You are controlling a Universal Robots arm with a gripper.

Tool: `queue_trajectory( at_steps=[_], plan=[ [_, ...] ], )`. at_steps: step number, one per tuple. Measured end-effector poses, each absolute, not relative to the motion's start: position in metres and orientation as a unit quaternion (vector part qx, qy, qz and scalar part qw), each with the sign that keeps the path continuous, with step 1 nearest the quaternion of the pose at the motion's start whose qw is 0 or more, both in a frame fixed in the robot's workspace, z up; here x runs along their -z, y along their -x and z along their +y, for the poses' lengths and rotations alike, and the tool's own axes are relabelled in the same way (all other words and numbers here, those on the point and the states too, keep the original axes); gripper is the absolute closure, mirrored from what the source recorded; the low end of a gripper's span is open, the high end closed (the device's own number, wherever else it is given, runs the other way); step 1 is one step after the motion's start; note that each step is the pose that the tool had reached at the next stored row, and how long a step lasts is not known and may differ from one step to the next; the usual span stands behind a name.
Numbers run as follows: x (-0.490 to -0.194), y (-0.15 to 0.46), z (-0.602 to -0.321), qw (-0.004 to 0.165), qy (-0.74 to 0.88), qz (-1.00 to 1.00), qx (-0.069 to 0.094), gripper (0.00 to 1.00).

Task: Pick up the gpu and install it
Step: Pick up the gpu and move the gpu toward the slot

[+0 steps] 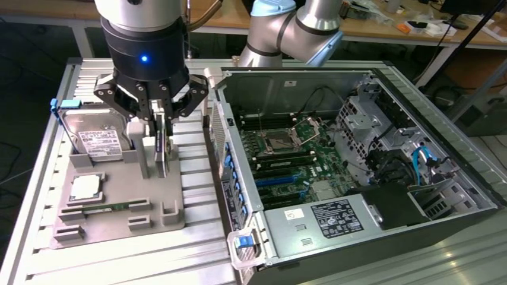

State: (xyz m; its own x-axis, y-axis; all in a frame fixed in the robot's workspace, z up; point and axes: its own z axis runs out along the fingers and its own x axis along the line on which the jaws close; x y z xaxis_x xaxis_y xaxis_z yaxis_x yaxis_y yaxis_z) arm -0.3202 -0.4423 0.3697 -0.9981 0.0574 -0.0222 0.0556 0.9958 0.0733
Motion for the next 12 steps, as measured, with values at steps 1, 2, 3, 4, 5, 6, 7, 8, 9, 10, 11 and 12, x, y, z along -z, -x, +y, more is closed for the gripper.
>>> queue_trajectory(
  at_steps=[1, 2, 3, 4, 5, 6, 7, 8, 9, 10, 11, 12],
  plan=[
    [-0.37, 0.32, -0.442, 0.012, -0.028, 0.999, -0.036, 0.73],
    [-0.371, 0.32, -0.442, 0.012, -0.028, 0.999, -0.036, 0.73],
    [-0.372, 0.32, -0.442, 0.012, -0.028, 0.999, -0.036, 0.73],
    [-0.374, 0.32, -0.442, 0.012, -0.028, 0.999, -0.036, 0.73],
    [-0.377, 0.32, -0.442, 0.012, -0.028, 0.999, -0.036, 0.73],
    [-0.379, 0.32, -0.442, 0.012, -0.028, 0.999, -0.036, 0.73],
    [-0.381, 0.32, -0.442, 0.012, -0.028, 0.999, -0.036, 0.73],
    [-0.381, 0.32, -0.442, 0.012, -0.028, 0.999, -0.036, 0.73],
    [-0.382, 0.32, -0.442, 0.012, -0.028, 0.999, -0.036, 0.73],
    [-0.383, 0.32, -0.442, 0.012, -0.028, 0.999, -0.036, 0.73],
    [-0.383, 0.32, -0.442, 0.012, -0.028, 0.999, -0.036, 0.73],
    [-0.383, 0.32, -0.442, 0.012, -0.028, 0.999, -0.036, 0.73]
  ],
)
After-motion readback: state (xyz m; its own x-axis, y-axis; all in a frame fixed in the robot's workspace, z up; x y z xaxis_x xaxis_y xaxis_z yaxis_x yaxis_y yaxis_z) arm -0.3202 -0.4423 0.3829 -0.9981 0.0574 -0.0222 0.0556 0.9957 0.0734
